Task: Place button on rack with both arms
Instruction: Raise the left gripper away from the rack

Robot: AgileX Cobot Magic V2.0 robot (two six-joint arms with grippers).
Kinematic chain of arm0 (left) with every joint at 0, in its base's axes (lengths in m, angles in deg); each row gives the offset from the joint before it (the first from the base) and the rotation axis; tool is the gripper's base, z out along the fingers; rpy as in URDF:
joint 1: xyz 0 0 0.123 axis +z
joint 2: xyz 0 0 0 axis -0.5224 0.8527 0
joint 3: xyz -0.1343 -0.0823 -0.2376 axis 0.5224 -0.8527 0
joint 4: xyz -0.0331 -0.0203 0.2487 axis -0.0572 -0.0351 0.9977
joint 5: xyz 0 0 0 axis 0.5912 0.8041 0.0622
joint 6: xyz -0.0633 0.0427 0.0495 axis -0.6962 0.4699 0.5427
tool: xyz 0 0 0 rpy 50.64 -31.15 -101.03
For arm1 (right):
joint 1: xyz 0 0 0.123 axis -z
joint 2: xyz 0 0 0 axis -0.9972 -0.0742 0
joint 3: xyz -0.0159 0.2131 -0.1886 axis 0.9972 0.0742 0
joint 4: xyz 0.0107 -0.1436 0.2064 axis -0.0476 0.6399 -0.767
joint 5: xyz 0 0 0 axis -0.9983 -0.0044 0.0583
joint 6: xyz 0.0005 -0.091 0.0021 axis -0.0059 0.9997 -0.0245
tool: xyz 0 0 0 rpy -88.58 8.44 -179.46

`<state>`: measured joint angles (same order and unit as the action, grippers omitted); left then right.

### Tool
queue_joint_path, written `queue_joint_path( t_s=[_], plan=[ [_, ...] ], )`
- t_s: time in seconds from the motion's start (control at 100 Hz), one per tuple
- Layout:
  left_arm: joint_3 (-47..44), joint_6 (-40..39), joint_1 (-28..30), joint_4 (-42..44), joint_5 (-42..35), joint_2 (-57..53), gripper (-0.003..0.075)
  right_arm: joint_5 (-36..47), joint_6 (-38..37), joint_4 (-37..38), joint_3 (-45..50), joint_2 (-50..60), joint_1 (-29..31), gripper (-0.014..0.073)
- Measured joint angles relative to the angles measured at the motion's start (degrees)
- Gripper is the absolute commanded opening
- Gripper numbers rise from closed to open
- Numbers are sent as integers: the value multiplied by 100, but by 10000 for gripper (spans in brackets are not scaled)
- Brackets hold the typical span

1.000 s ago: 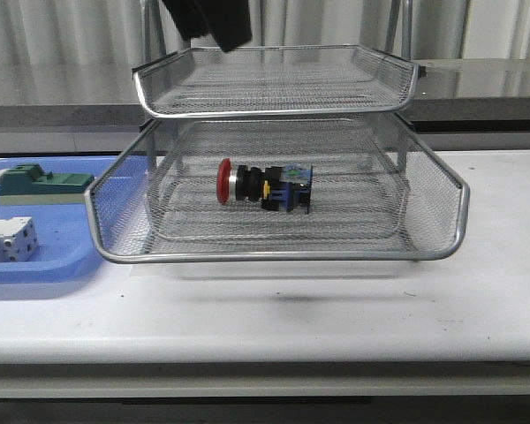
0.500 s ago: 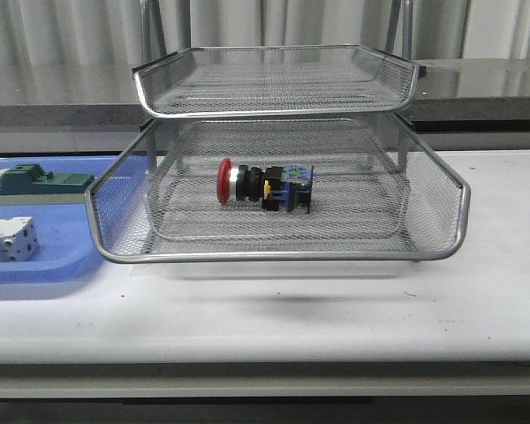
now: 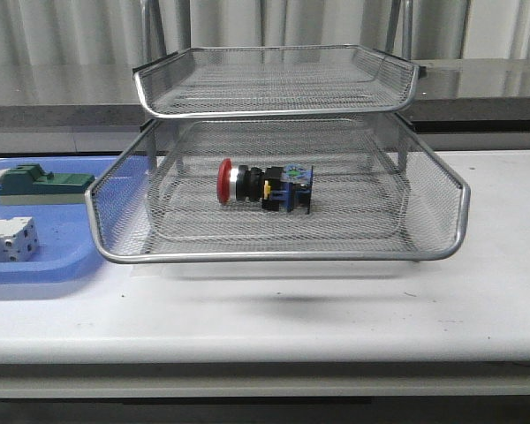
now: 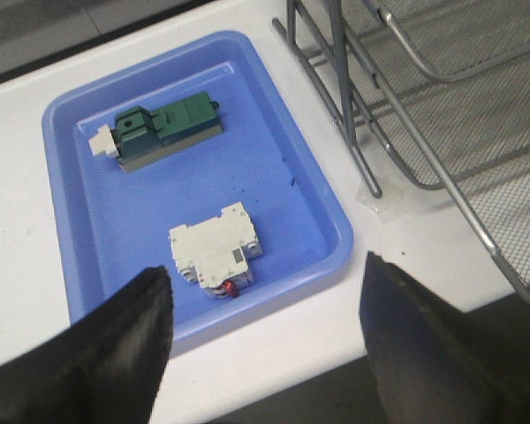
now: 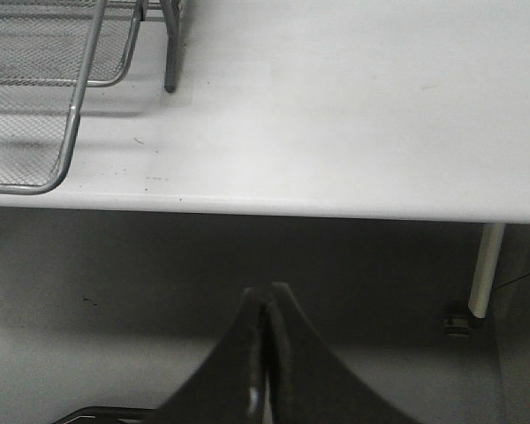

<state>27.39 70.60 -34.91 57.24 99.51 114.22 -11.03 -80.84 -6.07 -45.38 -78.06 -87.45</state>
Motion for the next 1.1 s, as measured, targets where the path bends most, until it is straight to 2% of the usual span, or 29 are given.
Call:
queue_joint_path(
  t_s=[0.36,0.64,0.96,1.03,1.1],
  plan=[
    [-2371,0,3,-601,-2605,-1966,439,0,0,0,0,0,0,-70],
    [-3503,-12,3,-1039,-4390,-2405,439,0,0,0,0,0,0,-70],
    [-3598,-12,3,-1101,-4675,-2405,437,0,0,0,0,0,0,-70],
    [-3598,-12,3,-1101,-4675,-2405,402,0,0,0,0,0,0,-70],
    [-3598,-12,3,-1111,-4675,-2405,331,0,0,0,0,0,0,-70]
  ],
)
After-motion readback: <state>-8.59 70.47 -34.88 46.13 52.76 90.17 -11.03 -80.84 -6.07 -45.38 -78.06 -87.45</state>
